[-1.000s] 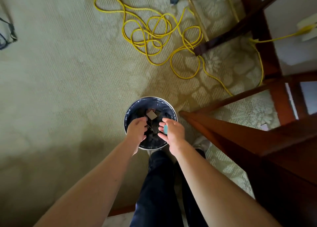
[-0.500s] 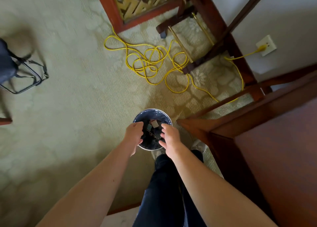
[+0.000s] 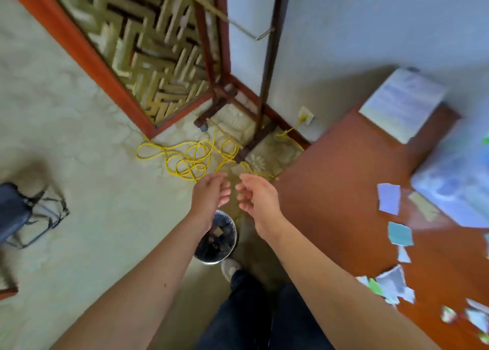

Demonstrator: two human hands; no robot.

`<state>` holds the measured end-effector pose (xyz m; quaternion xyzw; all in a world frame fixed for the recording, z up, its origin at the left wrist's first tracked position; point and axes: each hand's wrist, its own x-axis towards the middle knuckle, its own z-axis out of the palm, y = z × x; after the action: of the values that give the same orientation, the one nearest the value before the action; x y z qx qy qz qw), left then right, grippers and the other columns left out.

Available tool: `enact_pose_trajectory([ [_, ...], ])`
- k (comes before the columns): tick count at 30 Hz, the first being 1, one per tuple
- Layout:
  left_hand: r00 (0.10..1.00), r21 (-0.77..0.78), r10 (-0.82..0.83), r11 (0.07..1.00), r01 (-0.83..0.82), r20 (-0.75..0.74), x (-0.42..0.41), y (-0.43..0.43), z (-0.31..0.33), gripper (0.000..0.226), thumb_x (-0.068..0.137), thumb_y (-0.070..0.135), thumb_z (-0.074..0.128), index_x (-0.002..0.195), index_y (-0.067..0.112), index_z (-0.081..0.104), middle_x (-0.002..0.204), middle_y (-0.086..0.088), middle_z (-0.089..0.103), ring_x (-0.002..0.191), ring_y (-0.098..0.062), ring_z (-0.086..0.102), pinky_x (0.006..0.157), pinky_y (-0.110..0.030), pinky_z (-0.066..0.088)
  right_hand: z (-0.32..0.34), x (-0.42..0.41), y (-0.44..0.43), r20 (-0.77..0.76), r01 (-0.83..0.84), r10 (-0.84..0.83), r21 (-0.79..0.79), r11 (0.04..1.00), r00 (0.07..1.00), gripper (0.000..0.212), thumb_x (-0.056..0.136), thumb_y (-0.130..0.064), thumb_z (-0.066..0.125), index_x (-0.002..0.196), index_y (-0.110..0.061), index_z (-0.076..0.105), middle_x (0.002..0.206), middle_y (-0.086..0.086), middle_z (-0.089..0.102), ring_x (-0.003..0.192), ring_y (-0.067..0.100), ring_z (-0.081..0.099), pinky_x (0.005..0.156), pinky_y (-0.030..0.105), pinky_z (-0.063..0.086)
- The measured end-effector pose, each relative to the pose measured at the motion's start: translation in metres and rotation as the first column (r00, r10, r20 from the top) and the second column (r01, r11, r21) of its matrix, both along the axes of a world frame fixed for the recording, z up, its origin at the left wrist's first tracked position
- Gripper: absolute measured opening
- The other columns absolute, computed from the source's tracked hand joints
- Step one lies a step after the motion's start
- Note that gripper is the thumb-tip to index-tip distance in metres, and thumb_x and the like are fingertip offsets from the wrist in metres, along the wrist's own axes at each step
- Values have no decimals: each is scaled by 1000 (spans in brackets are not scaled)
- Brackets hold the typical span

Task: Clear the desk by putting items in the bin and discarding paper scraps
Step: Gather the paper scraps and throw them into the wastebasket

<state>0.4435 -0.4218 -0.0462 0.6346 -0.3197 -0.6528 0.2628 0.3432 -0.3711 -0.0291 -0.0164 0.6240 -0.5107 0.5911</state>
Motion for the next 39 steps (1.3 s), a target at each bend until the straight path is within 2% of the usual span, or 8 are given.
enact_pose_trajectory([
  [8, 951, -89, -310, 947, 310, 18, -115, 41, 41, 20, 96, 8, 44, 92, 17, 62, 76, 0, 61, 62, -10, 57, 54, -20, 48, 46, -103, 78, -172, 168, -174, -49, 985, 970, 22, 90, -4, 51, 103, -10, 67, 79, 5, 66, 62, 13, 54, 55, 25, 41],
  [19, 865, -152, -501, 855, 496, 5, -232, 139, 54, 20, 94, 6, 45, 87, 16, 61, 75, -3, 62, 59, -13, 55, 52, -23, 45, 61, -208, 193, -284, 301, -308, -67, 951, 908, 23, 89, 0, 51, 103, -9, 66, 78, 6, 61, 58, 10, 50, 47, 21, 37],
  [22, 833, -168, -551, 818, 550, 47, -252, 155, 47, 19, 92, 5, 48, 86, 16, 61, 74, -4, 63, 60, -15, 55, 52, -23, 43, 55, -229, 217, -376, 270, -263, -36, 962, 888, 24, 88, -4, 54, 102, -16, 69, 85, 2, 63, 68, 10, 56, 56, 24, 46],
  [24, 814, -173, -575, 797, 579, 76, -260, 163, 42, 16, 90, 4, 51, 89, 16, 62, 75, -5, 62, 59, -15, 54, 51, -24, 42, 47, -241, 226, -405, 263, -249, -22, 965, 880, 23, 87, -7, 56, 99, -22, 68, 93, 1, 66, 81, 13, 61, 73, 32, 54],
  [27, 796, -186, -591, 774, 605, 133, -270, 170, 36, 16, 86, 4, 57, 87, 20, 62, 77, -5, 59, 60, -17, 52, 57, -29, 45, 37, -257, 232, -469, 233, -208, -4, 972, 859, 26, 89, -6, 53, 106, -21, 66, 110, 1, 66, 101, 16, 63, 94, 41, 53],
  [32, 699, -216, -647, 668, 712, 303, -285, 163, 32, 16, 84, 9, 60, 92, 24, 62, 78, 2, 57, 65, -12, 53, 64, -25, 45, 29, -276, 234, -588, 62, 17, 115, 991, 809, 46, 90, -2, 48, 133, -16, 55, 129, -3, 58, 119, 12, 53, 95, 24, 42],
  [35, 630, -178, -692, 611, 771, 354, -292, 150, 23, 21, 83, 9, 63, 101, 18, 61, 76, 5, 57, 59, -11, 53, 58, -21, 43, 14, -284, 228, -620, -28, 170, 232, 972, 766, 53, 90, -6, 46, 140, -22, 48, 139, -1, 54, 126, 18, 51, 99, 28, 41],
  [39, 483, -124, -730, 489, 863, 483, -302, 131, 9, 30, 80, 17, 68, 108, 23, 58, 93, 3, 59, 77, -16, 57, 71, -30, 46, -1, -290, 216, -687, -137, 368, 368, 920, 627, 60, 86, -12, 44, 141, -34, 43, 141, -4, 52, 127, 23, 50, 103, 42, 44],
])
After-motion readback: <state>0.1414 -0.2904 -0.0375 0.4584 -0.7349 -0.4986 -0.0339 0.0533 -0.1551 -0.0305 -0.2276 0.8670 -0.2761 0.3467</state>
